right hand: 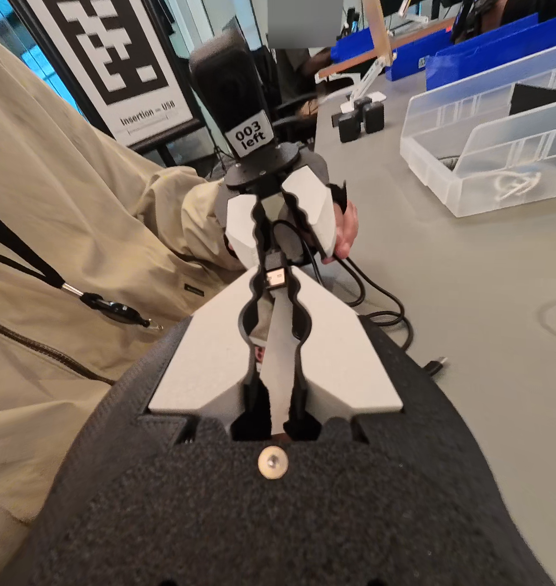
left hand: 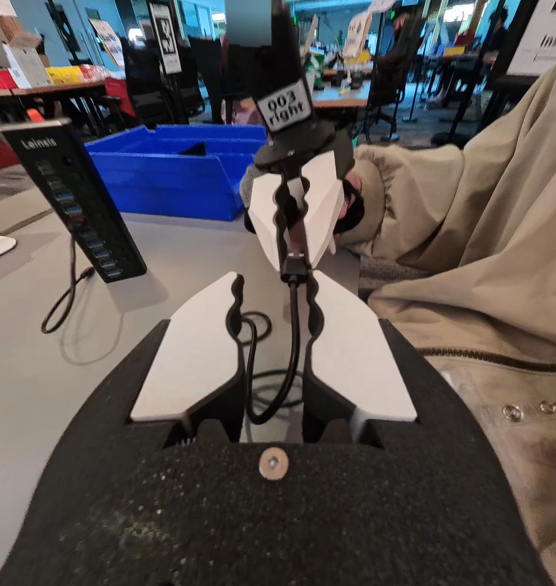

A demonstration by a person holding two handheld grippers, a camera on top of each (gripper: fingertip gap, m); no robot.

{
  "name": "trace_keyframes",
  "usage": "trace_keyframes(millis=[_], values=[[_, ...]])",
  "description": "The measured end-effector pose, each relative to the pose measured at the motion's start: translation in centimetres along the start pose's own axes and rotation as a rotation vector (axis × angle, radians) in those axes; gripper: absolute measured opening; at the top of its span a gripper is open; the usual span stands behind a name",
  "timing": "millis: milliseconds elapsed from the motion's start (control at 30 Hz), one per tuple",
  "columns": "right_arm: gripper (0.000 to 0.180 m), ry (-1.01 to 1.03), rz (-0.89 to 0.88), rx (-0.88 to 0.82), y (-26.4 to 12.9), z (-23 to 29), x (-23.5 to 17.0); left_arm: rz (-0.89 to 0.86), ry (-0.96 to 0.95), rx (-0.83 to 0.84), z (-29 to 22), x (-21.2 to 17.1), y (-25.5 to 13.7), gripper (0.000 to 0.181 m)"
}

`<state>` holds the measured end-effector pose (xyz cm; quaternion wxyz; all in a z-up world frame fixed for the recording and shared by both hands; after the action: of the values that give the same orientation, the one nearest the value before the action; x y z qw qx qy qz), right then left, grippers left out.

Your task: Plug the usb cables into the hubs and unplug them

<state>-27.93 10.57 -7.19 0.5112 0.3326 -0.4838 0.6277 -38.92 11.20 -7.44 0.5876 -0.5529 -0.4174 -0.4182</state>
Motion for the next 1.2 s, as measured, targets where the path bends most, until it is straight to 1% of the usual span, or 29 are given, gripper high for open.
trace_keyframes(millis=[100,233,400,500,633,733,933,1000,1067,1100,1133,1200], values=[[0.014,0.010,-0.058,0.002,-0.4,-0.1,0.6,-0.037,-0.017,-0.014,-0.1,0.5,0.0,0.026],[0.014,0.022,-0.063,0.012,-0.6,-0.3,0.5,-0.032,0.004,-0.014,-0.5,0.7,0.2,0.015],[0.014,0.034,-0.074,0.025,-0.7,-0.4,0.6,-0.034,-0.013,-0.030,-0.4,0.8,0.2,0.015],[0.014,0.057,-0.112,0.066,-0.8,-0.2,1.0,-0.069,-0.015,-0.037,-0.5,1.3,-0.1,0.015],[0.014,0.080,-0.124,0.113,-0.8,-0.1,0.9,-0.064,-0.032,-0.060,-0.6,1.6,-0.1,0.015],[0.014,0.084,-0.135,0.114,-0.9,-0.1,1.0,-0.068,-0.055,-0.070,-0.5,1.7,-0.2,0.015],[0.014,0.125,-0.126,0.127,-0.9,-0.6,0.7,-0.052,-0.018,-0.016,-0.2,1.8,-0.3,0.015],[0.018,0.139,-0.115,0.082,-1.2,-1.3,0.5,-0.044,-0.029,0.012,0.3,1.8,-0.5,0.015],[0.026,0.158,-0.133,-0.001,-1.9,-2.5,0.5,-0.027,-0.051,0.069,1.2,1.5,-0.8,0.015],[0.030,0.167,-0.140,-0.101,-2.5,-3.7,0.5,-0.005,-0.056,0.113,1.8,1.2,-1.0,0.015],[0.034,0.168,-0.146,-0.249,-3.3,-5.2,0.4,0.021,-0.048,0.158,2.3,0.9,-1.0,0.015],[0.042,0.170,-0.169,-0.603,-5.9,-8.7,0.1,0.051,-0.033,0.236,3.1,0.5,-1.2,0.015]])
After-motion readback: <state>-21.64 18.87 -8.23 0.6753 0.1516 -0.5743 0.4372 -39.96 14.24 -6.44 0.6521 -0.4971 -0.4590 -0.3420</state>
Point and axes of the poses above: each gripper's, where its closed fingertips meet, y out along the fingers, x out of its top, z = x × y across the jaws, the point moved 6 cm from there along -y, back along the fingers, and after that the axes turned 8 degrees about z, right-handed, at the moved point
